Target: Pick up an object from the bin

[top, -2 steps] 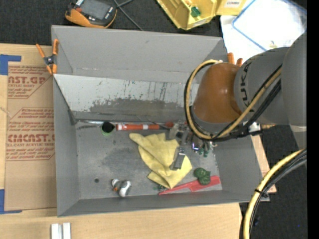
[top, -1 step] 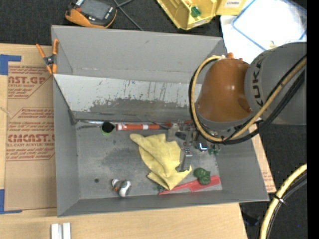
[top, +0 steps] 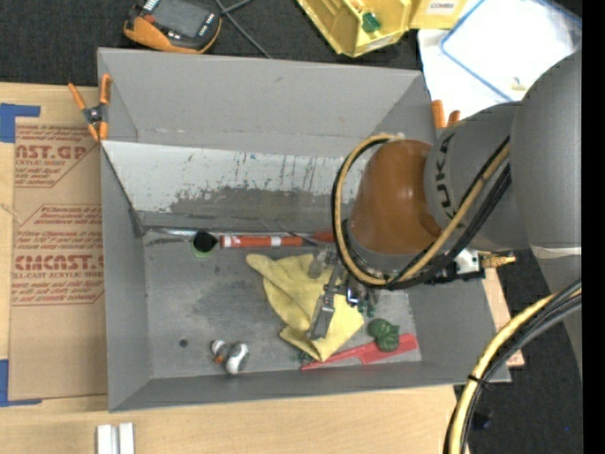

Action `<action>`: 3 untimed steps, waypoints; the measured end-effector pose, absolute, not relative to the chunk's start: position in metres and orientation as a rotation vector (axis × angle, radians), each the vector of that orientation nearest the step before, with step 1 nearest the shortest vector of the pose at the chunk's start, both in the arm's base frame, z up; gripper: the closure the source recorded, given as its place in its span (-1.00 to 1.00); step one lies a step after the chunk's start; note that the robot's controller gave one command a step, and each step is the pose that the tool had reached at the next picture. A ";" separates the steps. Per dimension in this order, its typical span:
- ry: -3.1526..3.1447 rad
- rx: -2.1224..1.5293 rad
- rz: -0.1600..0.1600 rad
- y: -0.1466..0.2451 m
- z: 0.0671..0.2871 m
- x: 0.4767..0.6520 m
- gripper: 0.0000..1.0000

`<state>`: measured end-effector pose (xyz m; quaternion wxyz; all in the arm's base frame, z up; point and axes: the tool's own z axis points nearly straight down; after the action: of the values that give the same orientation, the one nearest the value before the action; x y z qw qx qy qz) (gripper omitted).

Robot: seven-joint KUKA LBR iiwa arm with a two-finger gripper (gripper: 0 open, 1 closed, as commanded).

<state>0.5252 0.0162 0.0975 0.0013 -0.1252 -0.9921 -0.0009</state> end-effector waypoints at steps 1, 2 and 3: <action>-3.161 -0.020 0.001 0.012 0.070 0.524 -1.00; -3.083 -0.618 -0.003 0.031 0.070 0.504 1.00; -3.083 -0.618 -0.003 0.031 0.070 0.504 1.00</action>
Offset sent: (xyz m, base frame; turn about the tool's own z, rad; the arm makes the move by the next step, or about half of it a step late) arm -0.0220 0.0141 -0.0275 0.1457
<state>0.5039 0.0306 0.0704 -0.0013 -0.1964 -0.9805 -0.0009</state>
